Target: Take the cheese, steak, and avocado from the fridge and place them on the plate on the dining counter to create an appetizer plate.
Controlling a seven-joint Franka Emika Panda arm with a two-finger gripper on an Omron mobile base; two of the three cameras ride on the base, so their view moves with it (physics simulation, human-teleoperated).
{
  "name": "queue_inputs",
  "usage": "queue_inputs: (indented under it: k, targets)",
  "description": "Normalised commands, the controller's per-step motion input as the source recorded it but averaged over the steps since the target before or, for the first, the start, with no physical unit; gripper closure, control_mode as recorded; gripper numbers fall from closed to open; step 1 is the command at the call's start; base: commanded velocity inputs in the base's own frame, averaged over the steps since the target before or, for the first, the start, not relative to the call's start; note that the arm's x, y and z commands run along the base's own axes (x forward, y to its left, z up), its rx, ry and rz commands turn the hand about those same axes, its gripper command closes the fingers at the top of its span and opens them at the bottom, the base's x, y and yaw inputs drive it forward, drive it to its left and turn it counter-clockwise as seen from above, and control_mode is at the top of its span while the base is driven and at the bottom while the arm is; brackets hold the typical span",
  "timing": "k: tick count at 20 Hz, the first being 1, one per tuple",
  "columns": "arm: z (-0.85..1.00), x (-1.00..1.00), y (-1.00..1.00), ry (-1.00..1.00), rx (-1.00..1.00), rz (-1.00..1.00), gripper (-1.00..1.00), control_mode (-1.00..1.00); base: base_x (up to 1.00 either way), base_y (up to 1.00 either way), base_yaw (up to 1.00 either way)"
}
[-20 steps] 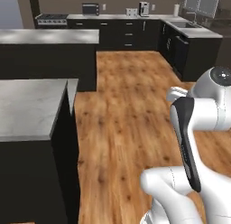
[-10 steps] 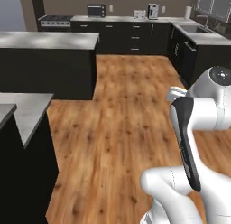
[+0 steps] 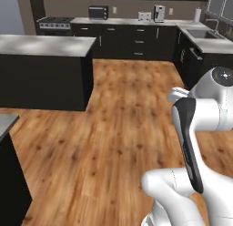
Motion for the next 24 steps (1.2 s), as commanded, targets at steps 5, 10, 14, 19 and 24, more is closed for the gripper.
queue_inputs:
  k: [5,10,14,19,24]
  targets:
    - [0.00,0.00,0.00,0.00,0.00,0.00,-1.00,1.00,1.00,-0.61,0.11]
    - [0.00,0.00,0.00,0.00,0.00,0.00,-1.00,1.00,1.00,-0.42,0.11]
    - [0.00,0.00,0.00,0.00,0.00,0.00,-1.00,1.00,1.00,-0.44,0.12]
    - [0.00,0.00,0.00,0.00,0.00,0.00,-1.00,1.00,1.00,-0.52,0.15]
    - [0.00,0.00,0.00,0.00,0.00,0.00,-1.00,1.00,1.00,-0.48,0.17]
